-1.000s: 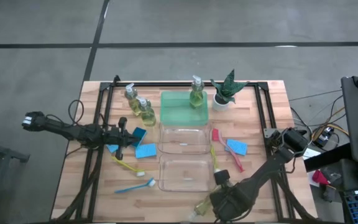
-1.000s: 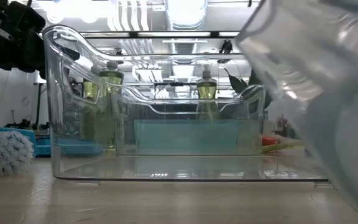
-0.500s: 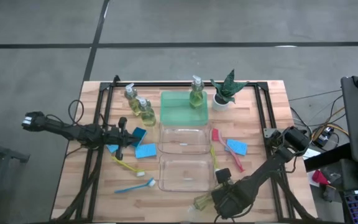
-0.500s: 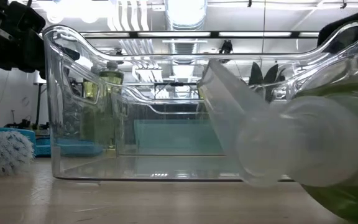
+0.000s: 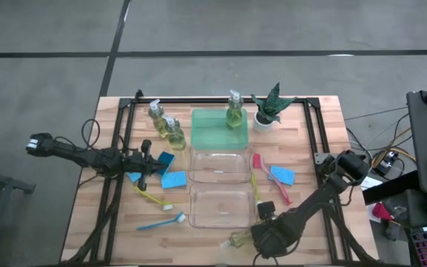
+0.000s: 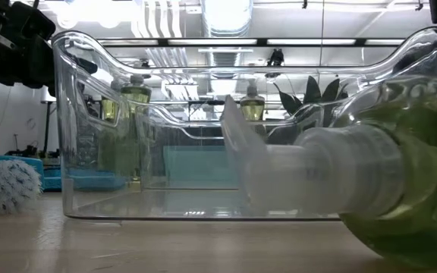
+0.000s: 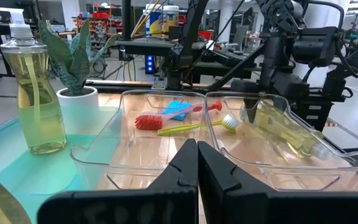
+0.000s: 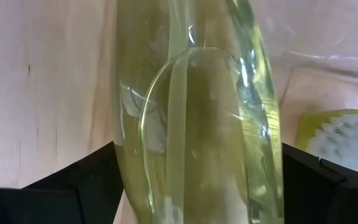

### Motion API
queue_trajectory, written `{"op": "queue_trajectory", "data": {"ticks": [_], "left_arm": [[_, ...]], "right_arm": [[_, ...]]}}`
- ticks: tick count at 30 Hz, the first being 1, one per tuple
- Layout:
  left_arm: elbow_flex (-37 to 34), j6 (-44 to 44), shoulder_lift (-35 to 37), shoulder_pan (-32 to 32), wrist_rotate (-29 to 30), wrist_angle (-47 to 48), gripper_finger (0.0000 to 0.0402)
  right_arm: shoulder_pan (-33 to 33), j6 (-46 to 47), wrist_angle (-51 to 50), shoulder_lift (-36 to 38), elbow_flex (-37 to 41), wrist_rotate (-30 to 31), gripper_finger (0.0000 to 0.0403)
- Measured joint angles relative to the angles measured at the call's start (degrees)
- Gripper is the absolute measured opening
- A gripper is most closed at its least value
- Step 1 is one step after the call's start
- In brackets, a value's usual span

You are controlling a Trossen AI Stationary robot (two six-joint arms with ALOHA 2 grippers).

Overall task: Pick & Place Kitchen Sink Supplies
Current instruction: Put the transparent soap dispenser into the blue bin

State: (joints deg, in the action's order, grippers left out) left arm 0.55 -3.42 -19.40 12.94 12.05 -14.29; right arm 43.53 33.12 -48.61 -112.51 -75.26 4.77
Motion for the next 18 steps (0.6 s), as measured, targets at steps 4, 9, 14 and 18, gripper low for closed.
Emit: {"op": "queue_trajectory", "data": {"ticks": [4, 9, 14, 18], "left_arm": [[0.0, 0.0, 0.0, 0.0, 0.0, 0.0, 0.0], [0.0, 0.0, 0.0, 0.0, 0.0, 0.0, 0.0], [0.0, 0.0, 0.0, 0.0, 0.0, 0.0, 0.0], [0.0, 0.0, 0.0, 0.0, 0.0, 0.0, 0.0]], "right_arm": [[0.1, 0.6, -0.1, -0.2, -0.8, -0.4, 0.031], [0.1, 0.3, 0.0, -0.3, -2.1, -1.0, 0.0256], [0.1, 0.2, -0.5, 0.0, -2.6, -1.0, 0.0236], [0.1, 0.8, -0.7, 0.3, -3.7, -1.0, 0.0249]]}}
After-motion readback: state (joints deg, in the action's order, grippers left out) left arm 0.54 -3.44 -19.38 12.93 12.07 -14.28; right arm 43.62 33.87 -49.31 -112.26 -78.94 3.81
